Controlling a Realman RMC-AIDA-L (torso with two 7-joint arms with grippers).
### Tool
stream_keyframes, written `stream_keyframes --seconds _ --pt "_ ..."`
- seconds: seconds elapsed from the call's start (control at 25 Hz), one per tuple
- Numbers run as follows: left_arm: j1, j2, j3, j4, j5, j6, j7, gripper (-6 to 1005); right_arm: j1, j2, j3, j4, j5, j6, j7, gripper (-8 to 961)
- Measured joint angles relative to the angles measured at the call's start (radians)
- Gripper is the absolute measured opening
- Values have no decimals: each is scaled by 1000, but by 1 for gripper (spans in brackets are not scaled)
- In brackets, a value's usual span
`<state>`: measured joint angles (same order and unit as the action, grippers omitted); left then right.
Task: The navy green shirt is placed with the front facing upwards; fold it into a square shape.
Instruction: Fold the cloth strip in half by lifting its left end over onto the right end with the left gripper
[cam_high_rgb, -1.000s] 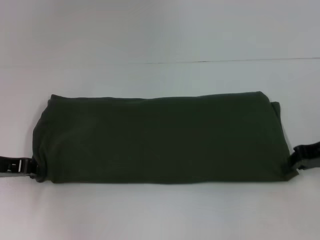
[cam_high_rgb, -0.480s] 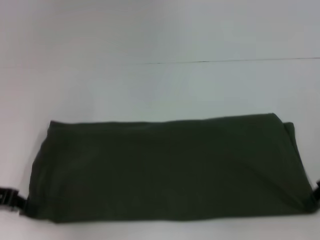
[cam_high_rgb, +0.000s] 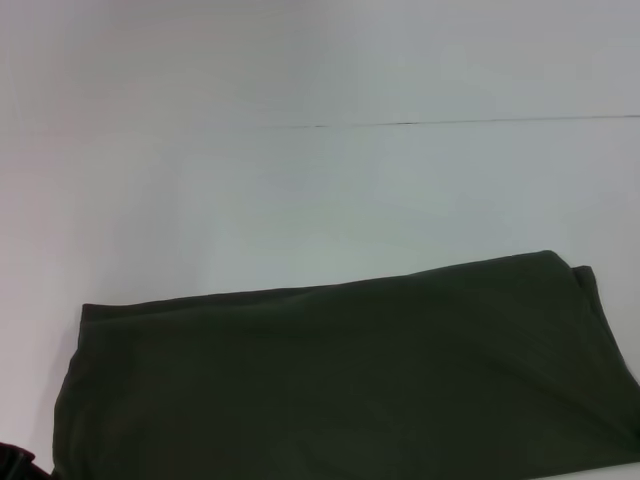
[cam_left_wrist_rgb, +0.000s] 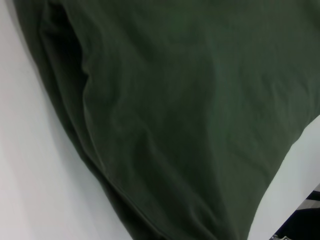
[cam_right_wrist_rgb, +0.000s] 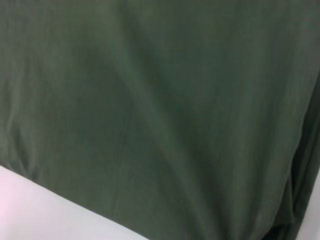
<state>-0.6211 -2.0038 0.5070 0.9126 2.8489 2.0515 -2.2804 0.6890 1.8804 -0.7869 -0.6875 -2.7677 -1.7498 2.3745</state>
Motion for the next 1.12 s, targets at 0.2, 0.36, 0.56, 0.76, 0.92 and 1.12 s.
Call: stream_keyframes --seconds 0.2,0.36,0.56,0.76,0.92,1.12 --pt "1 -2 -6 -5 -5 -26 -7 -1 5 6 0 0 -1 -7 -9 129" --pt "0 2 -31 -4 -5 -31 -10 -1 3 7 20 -40 2 -33 5 152" --pt "-2 7 -64 -1 2 -41 -19 0 2 3 63 -96 4 -84 11 181" --pt "-2 8 -66 1 5 -44 -32 70 12 -1 70 -132 2 -116 12 269" --pt "-4 14 -66 4 7 -42 -48 79 22 -5 79 -171 -15 -135 15 351" --pt "-15 38 -136 43 1 -10 -48 81 34 -13 159 -229 1 -169 -11 519"
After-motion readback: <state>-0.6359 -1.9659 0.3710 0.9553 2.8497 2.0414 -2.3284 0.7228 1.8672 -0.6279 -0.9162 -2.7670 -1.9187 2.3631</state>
